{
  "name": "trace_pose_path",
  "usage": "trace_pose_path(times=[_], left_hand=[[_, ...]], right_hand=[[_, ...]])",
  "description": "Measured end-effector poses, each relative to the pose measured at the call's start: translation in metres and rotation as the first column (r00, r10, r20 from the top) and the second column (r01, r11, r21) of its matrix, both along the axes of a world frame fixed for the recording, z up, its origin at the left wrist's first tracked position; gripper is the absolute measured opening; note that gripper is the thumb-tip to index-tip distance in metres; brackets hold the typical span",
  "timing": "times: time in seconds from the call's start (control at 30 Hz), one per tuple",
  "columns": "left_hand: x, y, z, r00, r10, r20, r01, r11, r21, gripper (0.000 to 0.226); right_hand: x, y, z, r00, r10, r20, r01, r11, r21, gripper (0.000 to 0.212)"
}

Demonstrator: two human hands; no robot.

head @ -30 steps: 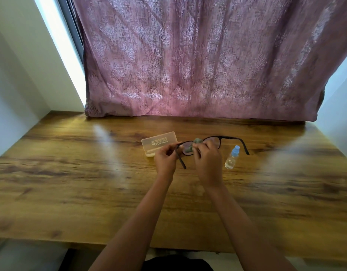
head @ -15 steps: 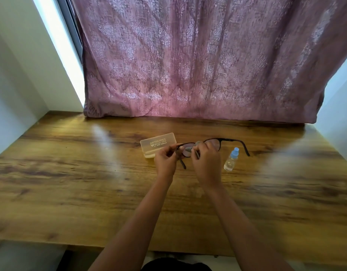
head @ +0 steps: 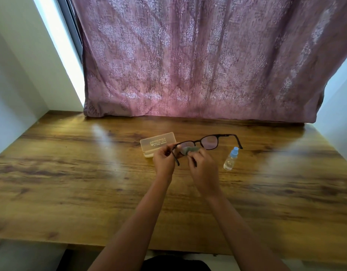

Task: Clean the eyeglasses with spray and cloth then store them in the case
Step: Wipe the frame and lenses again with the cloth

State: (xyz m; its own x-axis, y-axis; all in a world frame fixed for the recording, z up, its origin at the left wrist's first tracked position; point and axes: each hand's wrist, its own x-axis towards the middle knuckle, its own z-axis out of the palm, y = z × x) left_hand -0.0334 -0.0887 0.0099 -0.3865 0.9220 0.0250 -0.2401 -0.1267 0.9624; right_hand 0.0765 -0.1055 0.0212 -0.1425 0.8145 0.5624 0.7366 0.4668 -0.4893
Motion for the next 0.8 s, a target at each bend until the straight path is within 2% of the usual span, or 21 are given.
trace_pose_path(times=[0.13, 0.23, 0.37, 0.5, 0.67, 0.8], left_hand=[[0.001, 0.001, -0.001, 1.000, -0.019, -0.006, 0.019, 1.000, -0.023, 0.004], [0.002, 0.000, 0.004, 1.000, -0.004, 0.010, 0.004, 1.000, -0.022, 0.009], [-0.002, 0.000, 0.008, 0.999, 0.032, 0.029, -0.032, 0.999, 0.001, 0.013], [-0.006, -0.001, 0.006, 1.000, 0.007, -0.007, -0.006, 1.000, 0.026, 0.002], [-0.006, 0.002, 0.005, 1.000, -0.024, -0.015, 0.024, 1.000, 0.015, 0.010], [-0.002, 0.000, 0.011, 0.999, -0.046, -0.002, 0.046, 0.998, 0.046, 0.005]], right_hand=[[0.000, 0.014, 0.013, 0.996, -0.079, -0.037, 0.080, 0.997, 0.015, 0.008], [-0.009, 0.013, 0.016, 1.000, -0.017, -0.020, 0.018, 0.999, 0.029, 0.016], [-0.015, -0.002, 0.002, 0.993, 0.068, 0.092, -0.068, 0.998, -0.001, 0.027], [-0.005, -0.009, -0.005, 0.993, 0.062, 0.105, -0.060, 0.998, -0.023, 0.030], [-0.001, 0.004, 0.004, 0.998, -0.008, 0.061, 0.008, 1.000, -0.005, 0.035], [-0.012, 0.001, 0.006, 0.995, 0.045, 0.089, -0.044, 0.999, -0.004, 0.040]])
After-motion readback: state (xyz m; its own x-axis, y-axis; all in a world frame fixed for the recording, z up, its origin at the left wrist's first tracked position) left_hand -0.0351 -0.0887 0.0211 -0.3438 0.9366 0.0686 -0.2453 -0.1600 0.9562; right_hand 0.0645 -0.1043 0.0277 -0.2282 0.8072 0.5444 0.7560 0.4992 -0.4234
